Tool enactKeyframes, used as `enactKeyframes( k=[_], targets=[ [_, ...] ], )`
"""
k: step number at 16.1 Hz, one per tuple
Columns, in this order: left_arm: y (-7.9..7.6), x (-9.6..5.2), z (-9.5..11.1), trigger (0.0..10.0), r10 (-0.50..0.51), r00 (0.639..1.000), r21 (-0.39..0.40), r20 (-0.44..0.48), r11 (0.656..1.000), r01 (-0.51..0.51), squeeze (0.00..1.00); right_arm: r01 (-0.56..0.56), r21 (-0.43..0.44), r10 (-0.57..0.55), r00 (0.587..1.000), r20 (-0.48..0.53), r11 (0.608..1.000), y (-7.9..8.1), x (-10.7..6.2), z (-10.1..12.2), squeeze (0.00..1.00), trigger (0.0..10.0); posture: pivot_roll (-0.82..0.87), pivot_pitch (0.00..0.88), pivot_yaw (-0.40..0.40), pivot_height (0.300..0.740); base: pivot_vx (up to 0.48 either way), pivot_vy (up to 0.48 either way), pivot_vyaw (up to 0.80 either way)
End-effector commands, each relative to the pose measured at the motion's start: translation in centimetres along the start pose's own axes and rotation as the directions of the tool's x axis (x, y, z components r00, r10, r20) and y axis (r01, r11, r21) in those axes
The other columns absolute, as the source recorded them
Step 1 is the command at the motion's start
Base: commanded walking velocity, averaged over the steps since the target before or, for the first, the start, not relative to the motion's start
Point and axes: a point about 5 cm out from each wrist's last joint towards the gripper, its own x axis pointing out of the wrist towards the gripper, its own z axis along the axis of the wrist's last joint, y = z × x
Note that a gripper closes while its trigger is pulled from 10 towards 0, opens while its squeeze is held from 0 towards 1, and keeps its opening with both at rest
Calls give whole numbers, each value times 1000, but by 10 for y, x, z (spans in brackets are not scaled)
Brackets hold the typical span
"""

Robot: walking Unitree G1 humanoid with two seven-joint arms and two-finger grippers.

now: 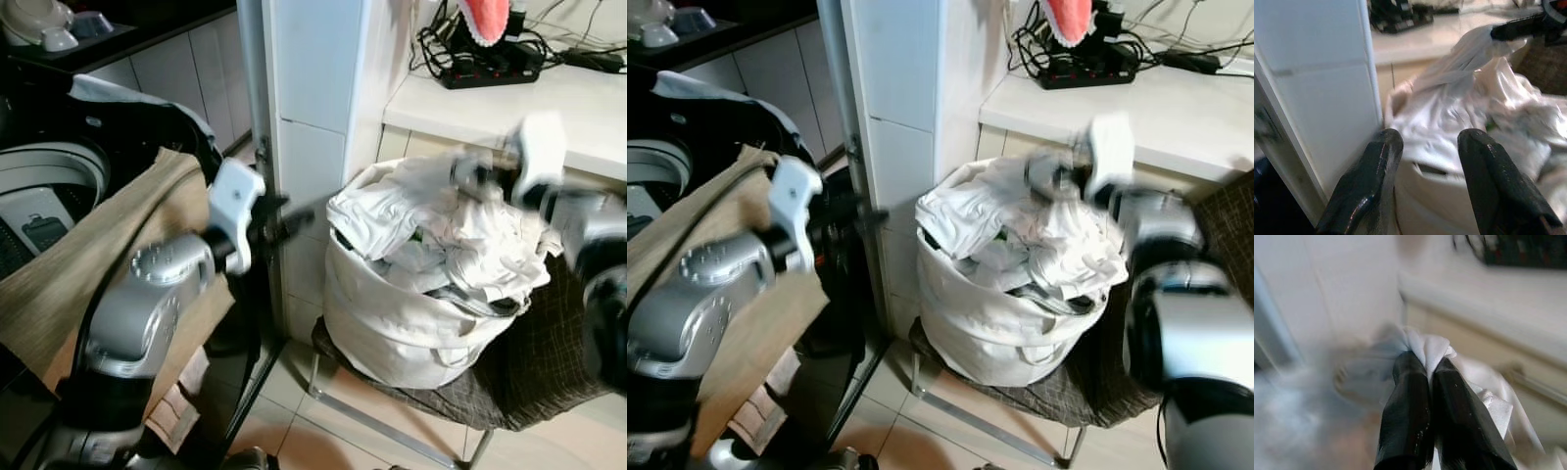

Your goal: Clothes washing

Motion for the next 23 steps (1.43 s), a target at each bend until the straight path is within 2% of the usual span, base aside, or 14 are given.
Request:
enactKeyframes(
  k=[1,2,3,4,5,6,10,13,15,17,18,20,21,23],
  targets=[
    [4,2,4,10000,33,999,13,25,999,-33,0,-44,38,40,995,92,998,0,-2,27,0,0,58,0,-6,740,0,0,0],
    [4,4,5,10000,36,999,11,33,999,-37,0,-61,47,55,992,111,997,1,-2,33,0,0,58,0,-6,740,0,0,0],
    [3,11,12,10000,39,996,-7,79,999,-39,0,-170,77,151,966,209,982,8,-5,65,0,0,35,0,-5,740,0,0,0],
    [1,15,17,10000,32,994,-15,109,999,-31,600,-210,75,187,953,239,975,11,-6,77,0,0,26,0,-5,740,0,0,0],
    [0,17,20,10000,27,991,-20,129,999,-25,600,-234,72,208,944,255,970,13,-7,83,0,0,23,0,-4,740,0,0,0],
    [-6,23,28,10000,-7,983,-43,183,999,15,1000,-312,66,280,912,299,948,20,-12,102,0,0,6,0,-6,740,0,0,0],
    [-14,38,39,10000,-36,970,-1,239,999,37,1000,-551,9,484,740,468,834,46,-42,163,0,0,-25,0,2,740,0,0,0],
    [-12,37,39,10000,-39,965,3,259,999,39,1000,-630,14,509,640,576,776,47,-71,187,0,0,-33,0,3,740,0,0,0],
    [-9,33,37,10000,-34,965,6,261,999,34,1000,-577,-18,489,675,553,817,38,-83,185,0,0,-30,0,-2,740,0,0,0],
    [-2,24,37,10000,-6,959,-28,284,1000,14,1000,-473,-92,466,783,412,876,26,-96,155,0,0,-23,0,-12,740,0,0,0],
    [0,19,36,10000,-18,960,-28,280,999,27,1000,-349,-170,382,895,232,921,16,-98,123,0,0,-23,0,-11,740,0,0,0],
    [-2,16,31,10000,-53,966,-11,255,998,58,1000,-188,-277,193,981,-12,942,-7,-99,77,0,0,-32,0,0,740,0,0,0],
    [-3,16,29,10000,-67,969,-7,237,997,71,1000,-144,-264,124,988,-90,954,-17,-99,56,0,0,-34,0,4,740,0,0,0],
    [-6,20,27,10000,-98,972,6,212,995,99,1000,-100,-420,-41,948,-315,902,-31,-108,14,0,0,-37,0,8,740,0,0,0]
  ],
)
